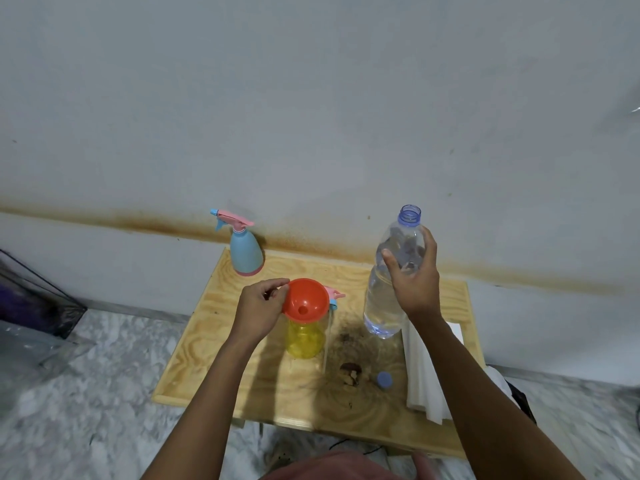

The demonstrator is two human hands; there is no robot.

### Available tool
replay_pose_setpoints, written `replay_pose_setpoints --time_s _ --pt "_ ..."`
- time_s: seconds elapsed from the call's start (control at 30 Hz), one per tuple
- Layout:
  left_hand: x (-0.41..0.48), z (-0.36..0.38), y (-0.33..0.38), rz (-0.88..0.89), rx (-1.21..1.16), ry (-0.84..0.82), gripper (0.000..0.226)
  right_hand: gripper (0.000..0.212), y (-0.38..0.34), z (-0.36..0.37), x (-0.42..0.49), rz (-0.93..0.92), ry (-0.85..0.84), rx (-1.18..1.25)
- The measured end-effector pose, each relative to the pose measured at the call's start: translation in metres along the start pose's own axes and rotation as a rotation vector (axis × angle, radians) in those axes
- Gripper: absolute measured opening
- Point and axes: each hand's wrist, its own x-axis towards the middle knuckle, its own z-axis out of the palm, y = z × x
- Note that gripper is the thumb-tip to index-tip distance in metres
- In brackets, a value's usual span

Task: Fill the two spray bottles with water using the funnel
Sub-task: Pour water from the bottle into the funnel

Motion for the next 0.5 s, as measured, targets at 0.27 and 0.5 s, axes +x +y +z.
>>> replay_pose_setpoints --time_s 0.27,0.5 --pt "-0.001 0.003 0.005 -0.005 0.01 0.013 0.017 0.075 0.018 0.01 -0.006 -0.012 0.091 0.053" --pt "0.001 0.004 0.001 -0.017 -0.034 -0.003 0.015 0.08 0.022 0.007 -0.01 0.014 0.09 0.061"
